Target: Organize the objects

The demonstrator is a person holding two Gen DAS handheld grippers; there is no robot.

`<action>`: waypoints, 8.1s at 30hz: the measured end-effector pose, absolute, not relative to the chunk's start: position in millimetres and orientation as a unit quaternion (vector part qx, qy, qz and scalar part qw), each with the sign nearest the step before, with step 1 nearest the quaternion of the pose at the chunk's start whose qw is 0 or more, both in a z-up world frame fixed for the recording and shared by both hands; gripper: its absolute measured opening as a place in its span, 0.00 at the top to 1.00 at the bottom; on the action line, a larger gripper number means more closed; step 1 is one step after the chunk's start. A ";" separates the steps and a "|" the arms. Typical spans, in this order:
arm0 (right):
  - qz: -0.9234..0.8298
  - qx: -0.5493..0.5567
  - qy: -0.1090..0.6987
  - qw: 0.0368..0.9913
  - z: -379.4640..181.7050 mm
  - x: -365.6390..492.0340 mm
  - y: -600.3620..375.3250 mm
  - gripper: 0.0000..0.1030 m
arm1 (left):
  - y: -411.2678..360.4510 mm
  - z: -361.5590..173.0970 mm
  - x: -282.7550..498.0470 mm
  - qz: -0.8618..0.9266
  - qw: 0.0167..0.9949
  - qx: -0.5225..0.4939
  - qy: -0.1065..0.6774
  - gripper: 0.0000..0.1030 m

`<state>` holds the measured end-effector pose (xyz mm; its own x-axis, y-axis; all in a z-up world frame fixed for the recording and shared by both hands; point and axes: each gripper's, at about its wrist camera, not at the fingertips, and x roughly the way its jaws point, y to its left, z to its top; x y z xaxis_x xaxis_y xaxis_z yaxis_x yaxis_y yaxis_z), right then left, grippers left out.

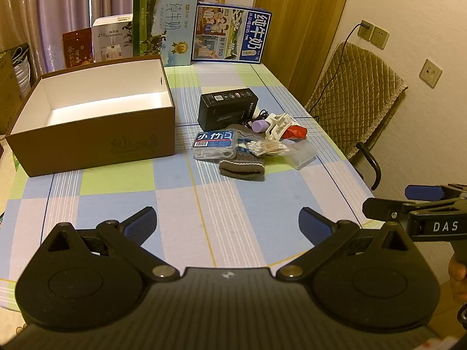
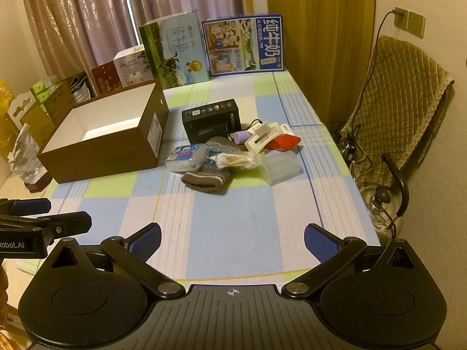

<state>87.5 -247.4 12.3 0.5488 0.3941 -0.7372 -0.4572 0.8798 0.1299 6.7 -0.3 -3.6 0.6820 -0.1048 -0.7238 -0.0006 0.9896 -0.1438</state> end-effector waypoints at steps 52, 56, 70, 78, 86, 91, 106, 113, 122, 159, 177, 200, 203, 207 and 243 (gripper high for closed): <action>0.243 -0.045 0.424 0.871 -1.7 157.3 -246.2 0.02 | -5.0 -16.9 72.3 -0.003 0.904 -0.073 0.422 0.01; 0.243 -0.039 0.425 0.871 -6.9 169.1 -251.0 0.02 | -8.0 -21.8 84.5 -0.004 0.901 -0.074 0.428 0.01; 0.244 -0.020 0.425 0.871 -33.9 220.5 -265.2 0.02 | -15.6 -40.9 135.4 0.003 0.896 -0.059 0.440 0.01; 0.263 -0.054 0.419 0.868 -58.3 256.0 -265.8 0.03 | -14.5 -54.5 160.9 0.023 0.893 -0.054 0.446 0.01; 0.295 -0.083 0.422 0.854 -92.4 283.7 -258.2 0.18 | -12.5 -75.3 183.8 0.038 0.887 -0.052 0.457 0.01; 0.309 -0.100 0.423 0.846 -111.3 301.1 -252.5 0.18 | -11.7 -86.1 196.0 0.045 0.883 -0.053 0.464 0.01; 0.329 -0.127 0.436 0.828 -145.1 330.0 -233.9 0.28 | -3.5 -111.7 224.7 0.076 0.865 -0.095 0.487 0.01; 0.310 -0.125 0.442 0.832 -140.6 328.5 -240.9 0.32 | -4.0 -118.6 236.3 0.082 0.860 -0.105 0.492 0.01; 0.251 -0.078 0.428 0.865 -111.7 343.2 -275.9 0.32 | -6.9 -121.8 257.6 0.114 0.858 -0.123 0.485 0.01; 0.266 -0.051 0.431 0.861 -110.1 390.0 -277.2 0.32 | 28.4 -155.4 258.2 0.254 0.812 -0.172 0.497 0.14; 0.279 -0.053 0.423 0.860 -98.9 364.0 -253.6 0.32 | 54.8 -148.4 191.0 0.203 0.830 -0.097 0.510 0.48; 0.453 -0.040 0.335 0.825 -28.8 266.1 -23.1 0.32 | 197.7 -20.8 134.1 0.159 0.892 -0.093 0.414 0.48; 0.467 -0.047 0.333 0.818 -29.7 264.1 11.9 0.32 | 215.5 -15.5 149.6 0.158 0.898 -0.087 0.403 0.48; 0.476 -0.063 0.337 0.809 -38.1 264.4 52.5 0.32 | 238.8 -15.7 172.0 0.154 0.899 -0.092 0.399 0.48; 0.432 -0.178 0.457 0.757 -113.7 309.5 170.8 0.32 | 318.3 -108.5 281.3 0.146 0.837 -0.094 0.520 0.21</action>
<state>309.5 170.8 -113.7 0.2082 0.4908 -0.8460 -0.8166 0.5634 0.1258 281.3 318.3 -108.5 0.4176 0.1458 -0.8968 -0.3411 0.9400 -0.0060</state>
